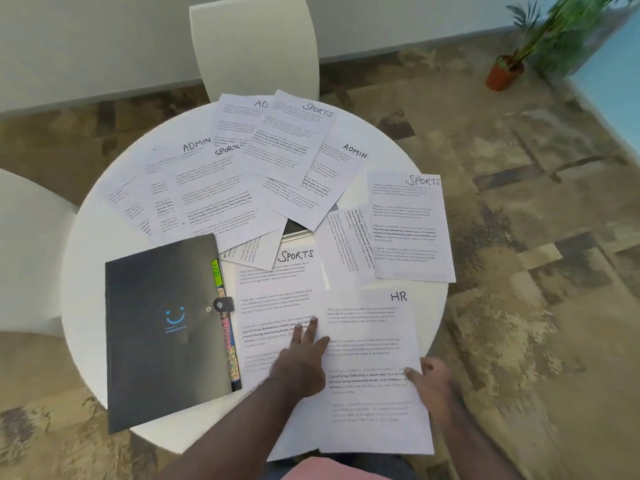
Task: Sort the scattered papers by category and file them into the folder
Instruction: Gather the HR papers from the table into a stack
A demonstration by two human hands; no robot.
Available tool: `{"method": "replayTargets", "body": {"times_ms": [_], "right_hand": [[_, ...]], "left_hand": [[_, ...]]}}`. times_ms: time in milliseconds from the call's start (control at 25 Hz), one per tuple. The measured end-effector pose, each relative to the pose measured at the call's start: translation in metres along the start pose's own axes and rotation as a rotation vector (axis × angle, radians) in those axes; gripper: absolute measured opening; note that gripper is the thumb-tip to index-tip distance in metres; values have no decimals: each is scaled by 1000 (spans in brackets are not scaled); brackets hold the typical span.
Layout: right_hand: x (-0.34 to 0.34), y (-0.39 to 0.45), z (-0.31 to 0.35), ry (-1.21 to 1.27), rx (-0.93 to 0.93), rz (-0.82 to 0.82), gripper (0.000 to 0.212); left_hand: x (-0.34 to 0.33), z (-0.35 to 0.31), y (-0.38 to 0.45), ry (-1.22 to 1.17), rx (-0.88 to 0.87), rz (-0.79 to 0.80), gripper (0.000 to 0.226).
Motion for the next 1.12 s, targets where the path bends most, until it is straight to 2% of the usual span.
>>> {"method": "replayTargets", "body": {"times_ms": [40, 280, 480, 640, 720, 800, 920, 1120], "right_hand": [[6, 1, -2, 11, 3, 10, 13], [66, 8, -3, 108, 8, 44, 14], [96, 10, 17, 303, 100, 73, 11], [80, 7, 58, 384, 223, 115, 8], [66, 6, 81, 384, 275, 151, 10], [51, 6, 104, 391, 323, 181, 12], [28, 2, 139, 371, 404, 229, 8], [-15, -13, 187, 325, 525, 255, 8]], "left_hand": [[1, 1, 0, -18, -7, -10, 74], [9, 5, -3, -86, -57, -125, 72], [35, -3, -12, -421, -69, -248, 63], [67, -15, -30, -984, -155, -238, 35], [82, -14, -38, -1236, -176, -211, 39], [94, -6, -45, -1333, -171, -282, 35], [104, 17, -53, -1399, -113, -448, 17], [114, 64, -68, -1538, -67, -517, 16]]}}
Point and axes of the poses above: each hand's wrist, its own y-axis towards the middle knuckle, its own x-axis out of the back of the hand, z = x × y, the point moved 2 cm from there along y, towards the middle knuckle, and after that the axes turned 4 degrees about z, right-handed, at the moved point
